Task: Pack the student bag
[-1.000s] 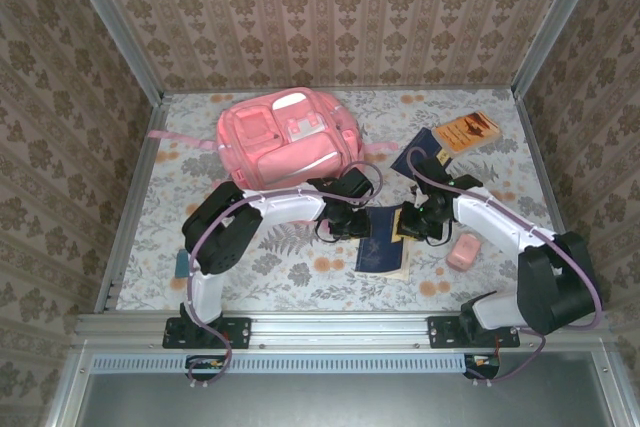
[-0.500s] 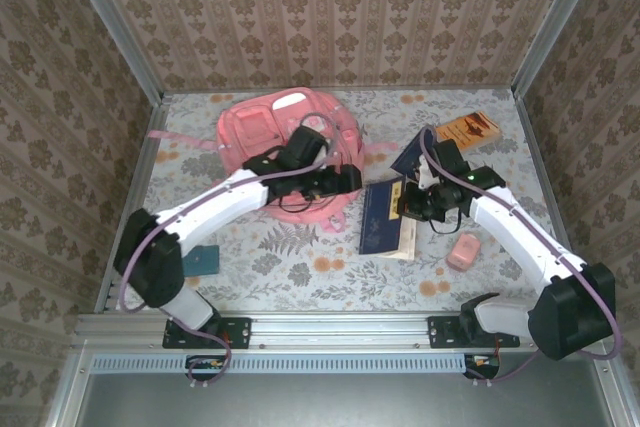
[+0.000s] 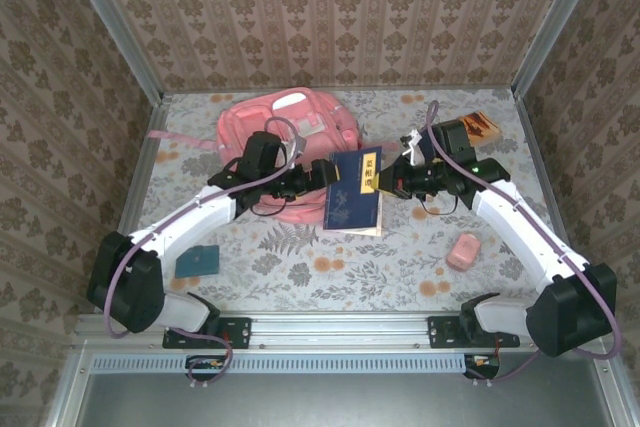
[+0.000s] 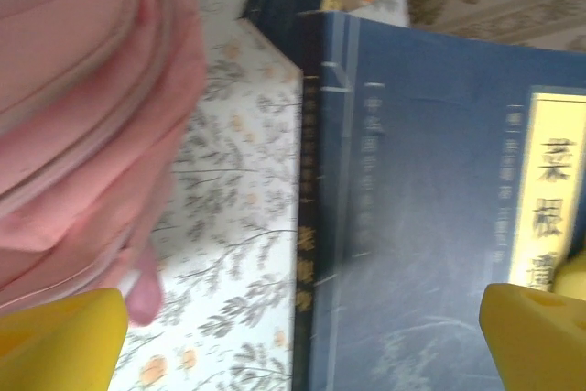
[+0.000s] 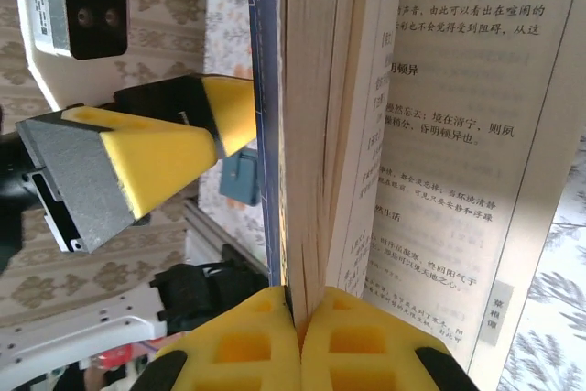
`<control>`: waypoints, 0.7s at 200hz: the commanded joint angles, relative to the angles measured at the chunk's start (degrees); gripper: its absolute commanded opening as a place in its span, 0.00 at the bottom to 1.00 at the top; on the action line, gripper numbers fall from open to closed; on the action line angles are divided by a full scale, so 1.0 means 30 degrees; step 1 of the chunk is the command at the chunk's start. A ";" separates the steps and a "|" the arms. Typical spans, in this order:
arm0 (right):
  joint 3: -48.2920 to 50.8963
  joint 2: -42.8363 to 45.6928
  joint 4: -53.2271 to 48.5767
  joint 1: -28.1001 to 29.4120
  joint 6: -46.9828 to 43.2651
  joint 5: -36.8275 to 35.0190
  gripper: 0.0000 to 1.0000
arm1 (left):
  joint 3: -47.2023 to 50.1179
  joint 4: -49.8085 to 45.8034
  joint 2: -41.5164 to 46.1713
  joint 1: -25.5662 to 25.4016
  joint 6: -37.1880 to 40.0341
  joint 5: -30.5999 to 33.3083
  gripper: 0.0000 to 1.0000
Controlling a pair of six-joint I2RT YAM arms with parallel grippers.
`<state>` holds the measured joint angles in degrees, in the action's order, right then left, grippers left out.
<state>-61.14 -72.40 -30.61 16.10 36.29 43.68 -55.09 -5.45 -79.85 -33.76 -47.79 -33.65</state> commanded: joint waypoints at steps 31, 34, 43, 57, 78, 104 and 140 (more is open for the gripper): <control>-0.0698 -0.0093 0.2910 -0.0154 0.1574 0.2918 0.06 | -0.0388 0.2650 -0.0476 0.0736 -0.1028 -0.3394 0.99; -0.0685 -0.0135 0.2953 -0.0162 0.1638 0.2954 0.06 | -0.0394 0.2830 -0.0532 0.0735 -0.1120 -0.3523 0.99; -0.0683 -0.0179 0.3137 -0.0179 0.1772 0.3065 0.05 | -0.0377 0.3385 -0.0721 0.0724 -0.1389 -0.3893 0.98; -0.0658 -0.0299 0.3541 -0.0217 0.2013 0.3351 0.05 | -0.0368 0.4138 -0.0898 0.0759 -0.1644 -0.4289 0.93; -0.0632 -0.0285 0.3748 -0.0262 0.2053 0.3355 0.06 | -0.0210 0.5567 -0.0897 0.0794 -0.2102 -0.4886 0.80; -0.0546 -0.0256 0.3588 -0.0417 0.1837 0.2984 0.07 | -0.0243 0.6720 -0.0890 0.0852 -0.2593 -0.5267 0.58; -0.0558 -0.0018 0.2198 -0.0651 0.1520 0.1475 0.38 | 0.0322 0.9448 -0.0576 0.1023 -0.3931 -0.5028 0.07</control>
<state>-61.17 -73.14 -22.50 14.66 41.34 50.02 -55.13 12.93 -82.54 -31.40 -55.96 -47.53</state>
